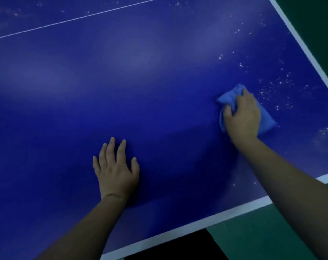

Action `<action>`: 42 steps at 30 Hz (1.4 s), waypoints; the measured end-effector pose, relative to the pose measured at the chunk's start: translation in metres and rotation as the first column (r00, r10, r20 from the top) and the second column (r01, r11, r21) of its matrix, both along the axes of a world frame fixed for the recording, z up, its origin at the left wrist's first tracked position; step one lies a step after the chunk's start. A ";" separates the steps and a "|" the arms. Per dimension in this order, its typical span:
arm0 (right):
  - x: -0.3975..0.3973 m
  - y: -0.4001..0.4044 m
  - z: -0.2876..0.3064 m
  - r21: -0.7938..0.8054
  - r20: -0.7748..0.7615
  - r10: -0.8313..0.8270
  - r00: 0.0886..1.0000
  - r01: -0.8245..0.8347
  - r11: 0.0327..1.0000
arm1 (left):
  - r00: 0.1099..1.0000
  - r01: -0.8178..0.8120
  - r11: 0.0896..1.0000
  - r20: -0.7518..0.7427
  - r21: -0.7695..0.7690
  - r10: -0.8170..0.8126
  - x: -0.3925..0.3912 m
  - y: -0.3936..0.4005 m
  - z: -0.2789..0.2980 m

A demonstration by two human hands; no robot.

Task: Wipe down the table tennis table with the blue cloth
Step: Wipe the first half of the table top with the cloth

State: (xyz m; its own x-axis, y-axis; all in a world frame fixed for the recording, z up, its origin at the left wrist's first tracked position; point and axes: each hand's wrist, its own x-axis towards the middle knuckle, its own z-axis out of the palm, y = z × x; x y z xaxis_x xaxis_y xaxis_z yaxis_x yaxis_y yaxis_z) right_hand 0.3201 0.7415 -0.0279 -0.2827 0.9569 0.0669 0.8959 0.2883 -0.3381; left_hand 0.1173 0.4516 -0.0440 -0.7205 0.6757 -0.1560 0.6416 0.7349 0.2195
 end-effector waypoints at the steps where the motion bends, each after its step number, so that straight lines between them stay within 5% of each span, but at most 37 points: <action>1: 0.005 -0.017 -0.001 0.011 0.002 -0.028 1.000 0.028 1.000 | 1.000 -0.003 1.000 -0.001 0.000 0.003 0.000 0.000 0.000; 3: -0.007 -0.070 -0.008 0.017 -0.020 0.051 0.999 -0.050 0.999 | 1.000 -0.005 1.000 0.000 -0.001 0.005 0.000 0.001 0.001; 5: -0.036 -0.113 -0.014 -0.035 -0.080 0.299 0.951 -0.302 0.953 | 1.000 -0.009 1.000 0.001 0.001 0.009 0.001 0.001 0.002; 8: -0.063 -0.092 -0.012 0.010 -0.090 0.550 0.830 -0.552 0.834 | 1.000 -0.018 1.000 0.000 0.004 0.018 0.000 0.001 0.002; 12: -0.008 -0.020 -0.005 -0.019 -0.063 0.129 0.990 -0.130 0.991 | 1.000 -0.019 1.000 -0.008 0.009 0.019 0.000 0.001 0.001; 15: 0.037 -0.060 -0.005 -0.032 -0.021 -0.055 0.998 0.054 0.998 | 1.000 -0.017 1.000 -0.016 0.009 0.017 0.001 0.001 0.001; 17: 0.034 -0.113 -0.011 -0.053 -0.040 -0.013 0.999 0.011 0.999 | 1.000 -0.018 1.000 -0.017 0.008 0.018 0.002 0.001 0.001; 22: -0.026 -0.142 -0.011 -0.040 -0.113 0.469 0.876 -0.475 0.879 | 1.000 -0.015 0.999 -0.020 0.034 0.016 0.003 0.000 0.000; 24: -0.017 -0.107 -0.008 -0.019 -0.129 0.385 0.914 -0.390 0.921 | 1.000 -0.010 0.999 -0.023 0.032 0.011 0.003 0.000 0.000; 29: 0.069 -0.103 -0.006 -0.058 -0.047 -0.141 0.989 0.138 0.989 | 0.999 -0.007 0.999 -0.031 0.044 0.008 0.003 0.000 0.000; 31: 0.063 -0.146 -0.011 -0.059 -0.039 -0.131 0.991 0.128 0.990 | 0.999 -0.006 0.999 -0.037 0.043 0.007 0.002 -0.001 -0.001; 37: 0.000 -0.165 -0.014 -0.026 -0.123 0.376 0.918 -0.382 0.924 | 0.999 0.012 0.998 -0.047 0.067 -0.009 0.001 -0.003 -0.006; 42: 0.078 -0.106 -0.006 -0.022 -0.033 -0.127 0.991 0.127 0.992 | 0.998 0.025 0.997 -0.052 0.067 -0.022 0.000 -0.004 -0.008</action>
